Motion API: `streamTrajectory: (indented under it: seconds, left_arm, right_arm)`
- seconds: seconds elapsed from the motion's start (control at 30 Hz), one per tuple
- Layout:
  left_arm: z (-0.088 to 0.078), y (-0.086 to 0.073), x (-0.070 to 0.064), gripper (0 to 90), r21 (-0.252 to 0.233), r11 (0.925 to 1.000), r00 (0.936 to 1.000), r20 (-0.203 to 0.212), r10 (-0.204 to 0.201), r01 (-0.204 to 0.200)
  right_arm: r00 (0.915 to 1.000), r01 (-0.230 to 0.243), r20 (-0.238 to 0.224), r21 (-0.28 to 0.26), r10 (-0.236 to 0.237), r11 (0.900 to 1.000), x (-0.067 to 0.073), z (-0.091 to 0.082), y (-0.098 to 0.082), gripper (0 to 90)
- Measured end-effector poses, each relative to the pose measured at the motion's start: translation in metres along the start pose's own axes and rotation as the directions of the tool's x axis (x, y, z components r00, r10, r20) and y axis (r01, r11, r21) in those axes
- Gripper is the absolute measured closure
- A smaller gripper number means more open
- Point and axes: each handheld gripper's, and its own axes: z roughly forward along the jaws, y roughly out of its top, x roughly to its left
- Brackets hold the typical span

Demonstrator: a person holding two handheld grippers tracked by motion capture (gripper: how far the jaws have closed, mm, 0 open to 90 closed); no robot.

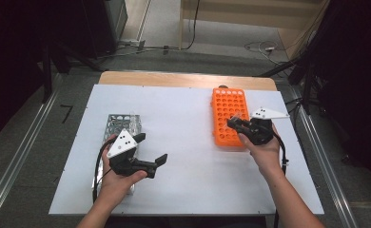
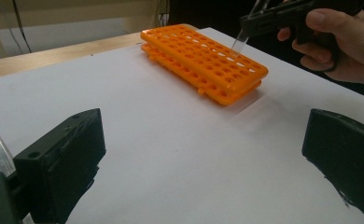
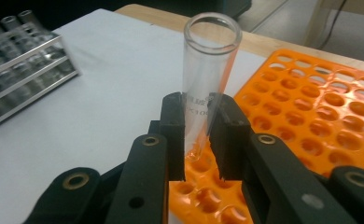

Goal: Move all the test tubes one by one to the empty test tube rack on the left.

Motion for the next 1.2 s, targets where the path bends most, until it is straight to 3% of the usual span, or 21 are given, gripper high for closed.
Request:
streamTrajectory:
  seconds: [0.37, 0.7, 1.03, 1.2]
  left_arm:
    - [0.005, 0.001, -0.009, 0.0, 0.002, 0.9999, 0.9995, 0.026, 0.016, -0.016]
    - [0.009, 0.002, -0.019, 3.4, -0.014, 0.9993, 0.9965, 0.076, 0.035, -0.034]
    - [0.011, 0.004, -0.031, 21.7, -0.062, 0.9971, 0.9856, 0.16, 0.055, -0.046]
    - [0.014, 0.004, -0.036, 34.9, -0.061, 0.9961, 0.9768, 0.201, 0.075, -0.064]
  right_arm:
    - [0.9942, 0.038, -0.102, 0.016, -0.036, 0.999, 0.039, -0.011, -0.018, 74.1]
    - [0.9761, 0.109, -0.193, 0.04, -0.1, 0.993, 0.079, -0.006, -0.022, 74.1]
    - [0.9494, 0.172, -0.277, 0.064, -0.148, 0.983, 0.113, 0.005, -0.023, 74.1]
    - [0.9383, 0.19, -0.307, 0.077, -0.159, 0.979, 0.126, 0.009, -0.022, 74.1]
